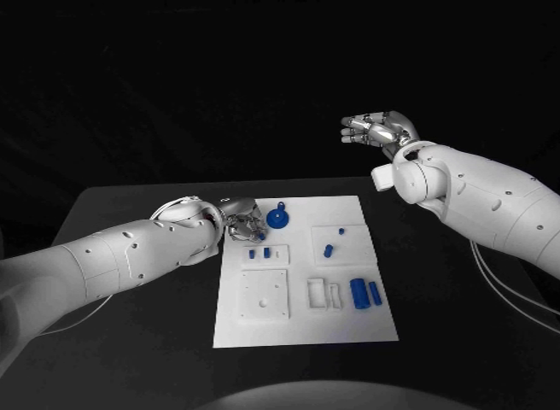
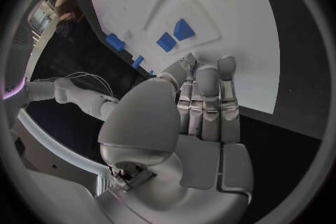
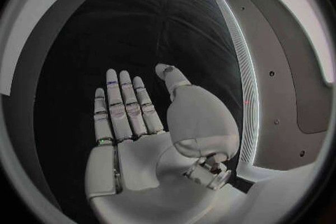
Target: Assemble the parts on the task board
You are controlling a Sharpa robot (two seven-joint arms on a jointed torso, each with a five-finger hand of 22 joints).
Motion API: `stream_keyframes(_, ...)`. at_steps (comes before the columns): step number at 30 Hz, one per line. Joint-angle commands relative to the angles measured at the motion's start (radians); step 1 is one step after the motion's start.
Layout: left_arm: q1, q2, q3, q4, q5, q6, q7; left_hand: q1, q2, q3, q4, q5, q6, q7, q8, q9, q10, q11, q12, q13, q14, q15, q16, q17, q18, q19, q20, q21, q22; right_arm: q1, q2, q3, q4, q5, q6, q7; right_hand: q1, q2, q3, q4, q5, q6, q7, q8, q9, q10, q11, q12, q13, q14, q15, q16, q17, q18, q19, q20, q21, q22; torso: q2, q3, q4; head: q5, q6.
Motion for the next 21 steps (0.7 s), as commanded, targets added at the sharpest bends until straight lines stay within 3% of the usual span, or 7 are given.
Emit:
stream_keyframes(1, -0.008, 0.004, -0.007, 0.003, -0.021, 0.034, 0.0, -0.001, 0.005, 0.0, -0.007, 0.004, 0.01, 0.0, 0.003, 0.002, 0.001, 0.0, 0.0, 0.0, -0.001, 0.0, -0.006, 0.002, 0.019, -0.006, 0.001, 0.003, 0.021, 0.0, 0.0, 0.0, 0.001, 0.0, 0.015, 0.008, -0.007, -0.003, 0.006, -0.003, 0.003, 0.002, -0.001, -0.003, -0.001, -0.005, 0.001, -0.006, -0.002, -0.005, -0.002, -0.004, -0.001, -0.005, -0.001, -0.003, -0.005, -0.001, 0.0, 0.0001, 0.0, -0.001, -0.001)
stream_keyframes(10, -0.009, 0.01, -0.012, -0.006, -0.054, 0.026, -0.012, 0.0, 0.005, -0.001, -0.011, 0.006, 0.017, -0.001, 0.004, 0.002, 0.008, -0.002, 0.0, 0.0, 0.0, -0.001, -0.007, 0.002, 0.018, -0.007, 0.0, 0.005, 0.021, 0.0, -0.001, 0.0, 0.001, 0.0, 0.015, 0.008, -0.007, -0.003, 0.006, -0.003, 0.003, 0.002, -0.001, -0.003, -0.001, -0.005, 0.001, -0.006, -0.002, -0.005, -0.002, -0.004, -0.001, -0.005, -0.001, -0.003, -0.005, -0.001, 0.0, 0.0, 0.0008, -0.003, -0.003)
stream_keyframes(21, -0.011, 0.022, -0.028, -0.016, -0.103, 0.019, -0.022, -0.001, 0.006, 0.0, -0.013, 0.004, 0.015, 0.0, 0.002, 0.001, 0.007, -0.001, 0.0, 0.0, 0.0, -0.001, -0.008, 0.003, 0.018, -0.007, -0.001, 0.008, 0.021, 0.0, 0.002, 0.0, 0.002, 0.0, 0.018, 0.007, -0.007, -0.003, 0.006, -0.003, 0.003, 0.002, -0.001, -0.003, -0.001, -0.005, 0.001, -0.006, -0.002, -0.005, -0.002, -0.004, -0.001, -0.005, -0.001, -0.003, -0.005, -0.001, 0.0, -0.0001, 0.0, -0.003, -0.004)
